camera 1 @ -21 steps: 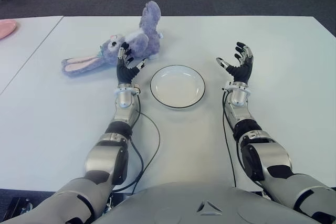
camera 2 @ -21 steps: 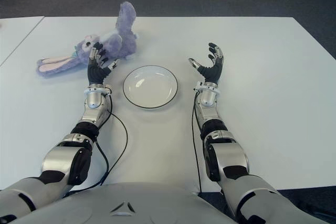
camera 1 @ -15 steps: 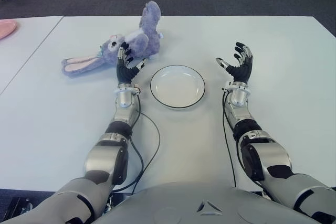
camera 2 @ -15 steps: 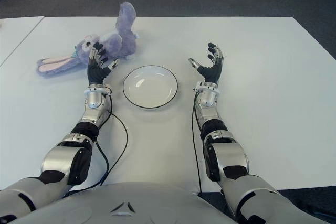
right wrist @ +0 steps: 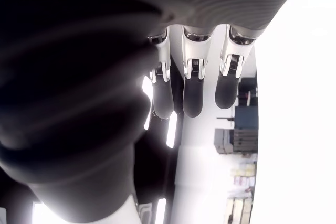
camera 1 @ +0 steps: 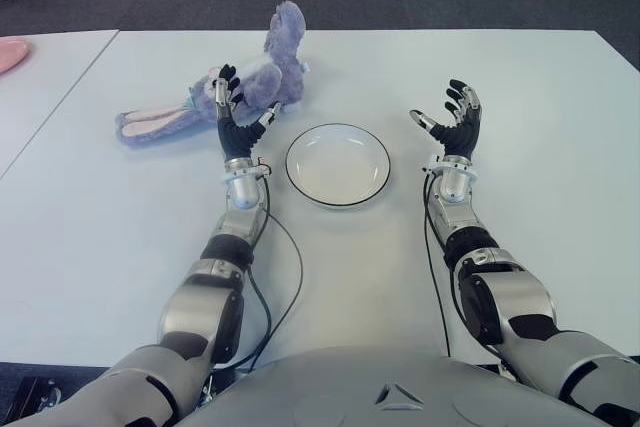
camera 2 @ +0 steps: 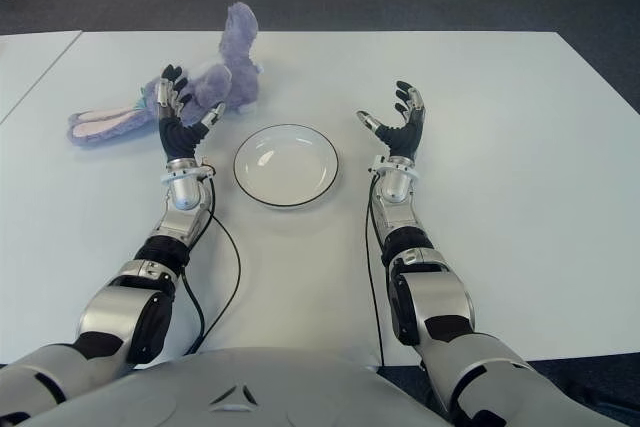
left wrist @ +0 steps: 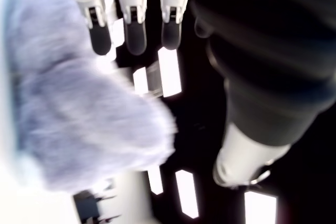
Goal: Put the doll into the plate.
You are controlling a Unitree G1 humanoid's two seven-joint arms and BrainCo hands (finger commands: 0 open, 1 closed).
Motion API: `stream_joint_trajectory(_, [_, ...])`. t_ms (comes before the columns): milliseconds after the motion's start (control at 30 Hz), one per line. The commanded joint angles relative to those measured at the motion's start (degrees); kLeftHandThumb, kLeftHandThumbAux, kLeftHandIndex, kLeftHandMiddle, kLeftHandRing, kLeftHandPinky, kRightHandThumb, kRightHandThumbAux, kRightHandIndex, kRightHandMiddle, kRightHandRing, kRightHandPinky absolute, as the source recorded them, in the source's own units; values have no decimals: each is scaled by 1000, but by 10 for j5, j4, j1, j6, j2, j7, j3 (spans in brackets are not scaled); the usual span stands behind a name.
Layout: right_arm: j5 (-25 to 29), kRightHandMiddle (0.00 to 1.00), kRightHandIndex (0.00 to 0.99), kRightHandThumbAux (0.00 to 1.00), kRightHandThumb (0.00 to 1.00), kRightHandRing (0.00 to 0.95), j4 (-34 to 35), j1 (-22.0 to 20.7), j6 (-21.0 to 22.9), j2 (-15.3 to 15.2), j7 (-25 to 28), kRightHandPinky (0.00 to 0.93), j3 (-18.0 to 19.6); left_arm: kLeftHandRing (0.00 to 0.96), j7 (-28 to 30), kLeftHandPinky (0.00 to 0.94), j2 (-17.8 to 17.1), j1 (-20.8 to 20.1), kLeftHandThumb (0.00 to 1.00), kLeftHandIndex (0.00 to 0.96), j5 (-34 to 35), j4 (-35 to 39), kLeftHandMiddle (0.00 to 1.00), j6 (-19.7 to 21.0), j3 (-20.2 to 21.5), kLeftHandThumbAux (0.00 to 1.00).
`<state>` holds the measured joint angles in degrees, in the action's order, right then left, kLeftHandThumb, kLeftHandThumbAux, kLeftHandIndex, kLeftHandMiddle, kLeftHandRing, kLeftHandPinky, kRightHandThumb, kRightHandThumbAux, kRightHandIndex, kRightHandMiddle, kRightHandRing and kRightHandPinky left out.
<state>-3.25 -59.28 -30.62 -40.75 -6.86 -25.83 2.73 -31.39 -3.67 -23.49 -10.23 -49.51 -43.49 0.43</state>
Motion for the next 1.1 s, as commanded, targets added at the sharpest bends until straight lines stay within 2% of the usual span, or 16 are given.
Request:
stream_joint_trajectory(33, [-25, 195, 226, 974, 40, 177, -127, 189, 5, 67, 6, 205, -18, 119, -134, 146, 30, 211, 114, 88, -121, -5, 116, -36, -46, 819])
stream_joint_trajectory(267, [-26, 192, 225, 981, 43, 175, -129, 188, 6, 70, -3, 197, -18, 111, -209, 147, 26, 227, 170, 83, -170, 60, 107, -41, -47, 833])
stream_joint_trajectory(467, [-25, 189, 222, 981, 54, 171, -130, 186, 6, 71, -1, 192, -17, 101, -247, 141, 21, 232, 197, 73, -197, 90, 92, -44, -45, 848])
stream_joint_trajectory(600, [-24, 188, 225, 981, 77, 169, -132, 185, 5, 72, -1, 192, -16, 67, -282, 95, 11, 227, 196, 47, -227, 119, 54, -40, -44, 844])
stream_joint_trajectory(767, [-24, 192, 237, 974, 98, 171, -133, 183, 6, 71, -1, 198, -15, 43, -268, 75, 0, 211, 194, 24, -228, 165, 30, -19, -39, 841])
stream_joint_trajectory(900, [-23, 193, 241, 967, 113, 174, -134, 182, 8, 70, 1, 200, -14, 32, -268, 66, -3, 204, 202, 11, -233, 174, 19, -7, -38, 834])
stream_joint_trajectory(1000, [-22, 189, 232, 959, 116, 172, -135, 181, 9, 68, 4, 195, -12, 20, -239, 44, -24, 179, 200, 4, -241, 195, 9, 53, -29, 810])
stream_joint_trajectory(1100, [-22, 185, 224, 953, 116, 169, -136, 180, 10, 67, 6, 191, -12, 7, -197, 21, -61, 149, 192, 3, -259, 208, 3, 119, -26, 767])
